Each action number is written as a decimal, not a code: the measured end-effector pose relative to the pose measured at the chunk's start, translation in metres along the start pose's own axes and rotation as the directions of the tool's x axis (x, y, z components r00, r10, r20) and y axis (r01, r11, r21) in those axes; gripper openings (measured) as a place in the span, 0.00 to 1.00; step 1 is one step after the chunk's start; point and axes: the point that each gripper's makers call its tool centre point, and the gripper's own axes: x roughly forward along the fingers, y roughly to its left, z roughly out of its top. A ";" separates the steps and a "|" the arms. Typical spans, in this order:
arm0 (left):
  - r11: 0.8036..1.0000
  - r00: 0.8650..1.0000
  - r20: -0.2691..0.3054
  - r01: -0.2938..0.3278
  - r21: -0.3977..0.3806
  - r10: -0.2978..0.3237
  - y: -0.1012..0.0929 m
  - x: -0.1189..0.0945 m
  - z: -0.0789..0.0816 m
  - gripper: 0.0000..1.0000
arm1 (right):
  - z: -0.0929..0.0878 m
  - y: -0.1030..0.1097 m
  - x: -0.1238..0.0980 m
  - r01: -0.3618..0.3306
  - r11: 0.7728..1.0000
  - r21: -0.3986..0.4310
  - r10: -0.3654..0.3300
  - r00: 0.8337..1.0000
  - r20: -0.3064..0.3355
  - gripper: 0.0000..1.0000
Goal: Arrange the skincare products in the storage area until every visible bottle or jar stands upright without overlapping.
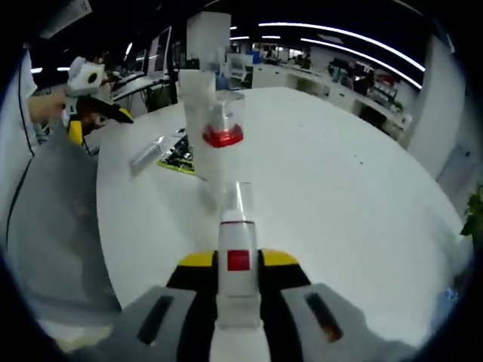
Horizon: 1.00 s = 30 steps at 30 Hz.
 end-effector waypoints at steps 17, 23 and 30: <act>0.997 0.997 0.023 0.072 -0.013 -0.072 -0.032 0.000 0.002 0.89 | 0.032 0.075 -0.003 -0.036 0.998 0.047 0.028 0.988 0.154 0.19; 0.992 0.992 0.056 0.115 -0.052 -0.112 -0.048 0.000 0.009 0.88 | 0.054 0.104 -0.003 -0.056 0.996 0.068 0.039 0.972 0.231 0.20; 0.973 0.978 0.122 0.185 -0.136 -0.168 -0.069 -0.003 0.021 0.86 | 0.073 0.127 -0.006 -0.063 0.995 0.075 0.040 0.958 0.284 0.20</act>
